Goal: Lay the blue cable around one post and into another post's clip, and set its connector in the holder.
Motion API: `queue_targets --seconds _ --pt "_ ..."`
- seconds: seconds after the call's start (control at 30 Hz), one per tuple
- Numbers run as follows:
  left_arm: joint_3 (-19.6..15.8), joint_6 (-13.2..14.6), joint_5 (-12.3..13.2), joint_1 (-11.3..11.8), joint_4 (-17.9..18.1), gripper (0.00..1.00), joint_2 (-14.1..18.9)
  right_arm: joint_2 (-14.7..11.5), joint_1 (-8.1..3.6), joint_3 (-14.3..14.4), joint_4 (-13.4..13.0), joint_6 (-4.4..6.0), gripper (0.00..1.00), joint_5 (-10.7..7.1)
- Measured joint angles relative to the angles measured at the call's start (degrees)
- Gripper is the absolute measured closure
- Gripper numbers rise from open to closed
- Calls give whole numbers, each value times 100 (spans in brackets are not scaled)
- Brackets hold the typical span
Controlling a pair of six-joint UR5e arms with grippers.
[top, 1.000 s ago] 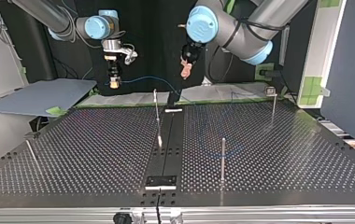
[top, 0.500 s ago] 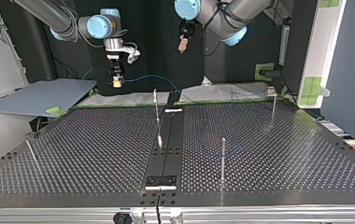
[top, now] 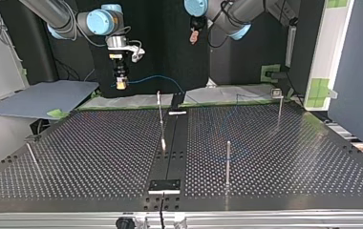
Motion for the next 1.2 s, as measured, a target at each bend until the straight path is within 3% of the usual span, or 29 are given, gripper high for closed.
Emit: queue_targets --seconds 0.33,0.6,1.2 --pt "525 46 14 148 552 0 -188 -36 12 3 1 19 100 -57" --pt "919 -201 61 250 960 0 -192 -31 12 5 -8 24 100 -69" --pt "891 -986 101 222 1997 0 -301 -36 29 4 -64 83 100 -70"
